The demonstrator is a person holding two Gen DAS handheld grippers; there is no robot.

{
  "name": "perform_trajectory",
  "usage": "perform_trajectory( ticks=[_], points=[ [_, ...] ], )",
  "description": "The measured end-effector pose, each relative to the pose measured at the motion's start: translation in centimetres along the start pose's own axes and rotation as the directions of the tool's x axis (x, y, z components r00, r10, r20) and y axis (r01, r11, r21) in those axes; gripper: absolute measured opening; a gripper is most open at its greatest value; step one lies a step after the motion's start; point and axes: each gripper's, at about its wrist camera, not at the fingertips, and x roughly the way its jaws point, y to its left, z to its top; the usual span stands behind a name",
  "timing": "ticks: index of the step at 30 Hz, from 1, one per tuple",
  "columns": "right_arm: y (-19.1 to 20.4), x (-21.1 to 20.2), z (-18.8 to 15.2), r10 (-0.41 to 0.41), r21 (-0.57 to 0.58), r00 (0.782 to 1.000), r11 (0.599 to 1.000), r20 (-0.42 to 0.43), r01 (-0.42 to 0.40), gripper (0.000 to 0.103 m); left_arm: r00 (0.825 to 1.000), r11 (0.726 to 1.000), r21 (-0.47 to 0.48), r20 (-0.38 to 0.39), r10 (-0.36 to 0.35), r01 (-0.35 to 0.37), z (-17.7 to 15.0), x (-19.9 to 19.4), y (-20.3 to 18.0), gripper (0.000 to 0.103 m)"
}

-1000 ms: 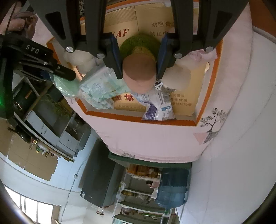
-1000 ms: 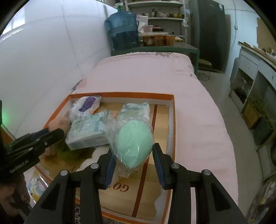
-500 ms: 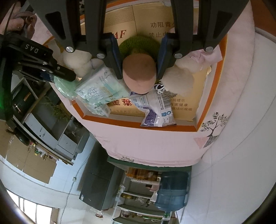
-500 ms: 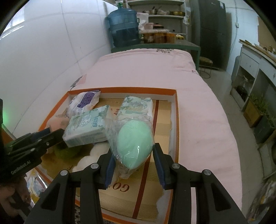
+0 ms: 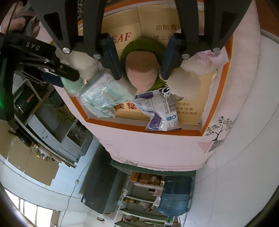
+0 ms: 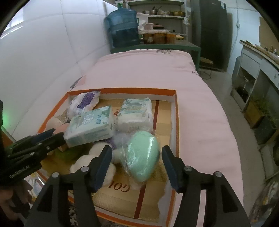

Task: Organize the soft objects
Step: 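Lower the pink ball and green egg into the tray and open both grippers, then withdraw both tools from the tray toward the wipes pack and leopard cloth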

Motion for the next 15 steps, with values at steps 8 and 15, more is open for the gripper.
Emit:
perform_trajectory(
  ticks=[8, 15],
  points=[
    [0.1, -0.5, -0.1, 0.001, -0.008, 1.000, 1.000, 0.008, -0.001, 0.062, 1.000, 1.000, 0.002, 0.003, -0.001, 0.001, -0.1, -0.3, -0.3, 0.051],
    [0.3, -1.3, -0.3, 0.005, -0.004, 1.000, 1.000, 0.018, -0.005, 0.062, 1.000, 1.000, 0.008, 0.016, -0.010, 0.010, 0.0, -1.1, -0.8, 0.056]
  ],
)
